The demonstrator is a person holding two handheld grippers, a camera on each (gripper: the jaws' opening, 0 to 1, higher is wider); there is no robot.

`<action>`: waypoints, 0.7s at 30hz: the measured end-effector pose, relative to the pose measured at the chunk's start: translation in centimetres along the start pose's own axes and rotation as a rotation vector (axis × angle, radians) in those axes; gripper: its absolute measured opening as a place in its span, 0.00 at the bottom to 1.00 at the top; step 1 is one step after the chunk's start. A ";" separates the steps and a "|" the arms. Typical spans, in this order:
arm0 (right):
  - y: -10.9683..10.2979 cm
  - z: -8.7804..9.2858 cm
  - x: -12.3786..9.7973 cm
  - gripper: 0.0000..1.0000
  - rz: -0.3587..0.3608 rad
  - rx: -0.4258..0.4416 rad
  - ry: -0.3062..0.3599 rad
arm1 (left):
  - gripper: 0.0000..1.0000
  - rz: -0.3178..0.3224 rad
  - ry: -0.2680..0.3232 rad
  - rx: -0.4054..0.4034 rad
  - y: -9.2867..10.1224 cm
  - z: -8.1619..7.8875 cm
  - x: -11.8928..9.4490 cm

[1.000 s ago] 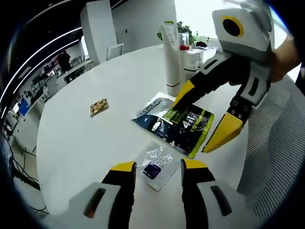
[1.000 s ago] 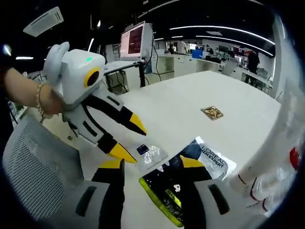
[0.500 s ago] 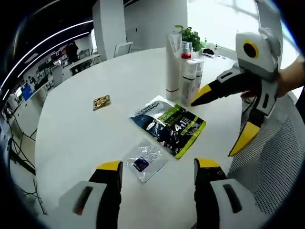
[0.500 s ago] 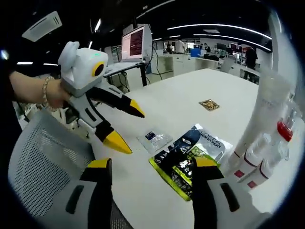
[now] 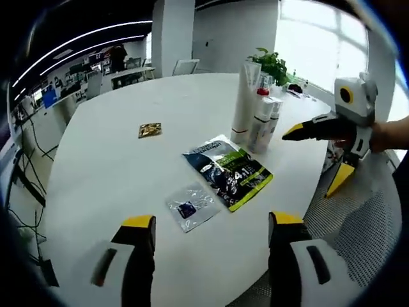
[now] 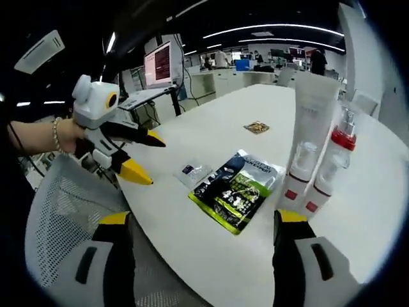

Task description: Arrange the skincare products in the storage area until every visible bottle or jar stands upright without overlapping.

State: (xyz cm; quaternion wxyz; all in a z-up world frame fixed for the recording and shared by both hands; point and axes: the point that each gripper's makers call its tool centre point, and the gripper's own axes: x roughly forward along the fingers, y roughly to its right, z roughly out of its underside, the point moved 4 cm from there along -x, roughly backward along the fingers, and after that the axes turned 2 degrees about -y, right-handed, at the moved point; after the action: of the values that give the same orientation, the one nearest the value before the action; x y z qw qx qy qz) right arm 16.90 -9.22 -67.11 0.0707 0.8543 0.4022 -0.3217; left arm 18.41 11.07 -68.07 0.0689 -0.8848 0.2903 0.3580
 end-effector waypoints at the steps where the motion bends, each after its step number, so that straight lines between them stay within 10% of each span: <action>1: 0.2 0.1 -0.3 0.92 0.007 0.004 0.002 | 0.74 -0.001 0.002 -0.005 0.0 0.1 0.0; 21: 3.2 1.0 -5.5 0.94 0.120 0.095 0.068 | 0.82 -0.027 0.021 -0.096 0.6 0.6 -3.2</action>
State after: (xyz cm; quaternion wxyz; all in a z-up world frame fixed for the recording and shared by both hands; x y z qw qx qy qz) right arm 16.19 -15.30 -64.95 0.0356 0.8896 0.3367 -0.3065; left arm 15.89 12.30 -66.27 0.0281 -0.8946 0.2618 0.3611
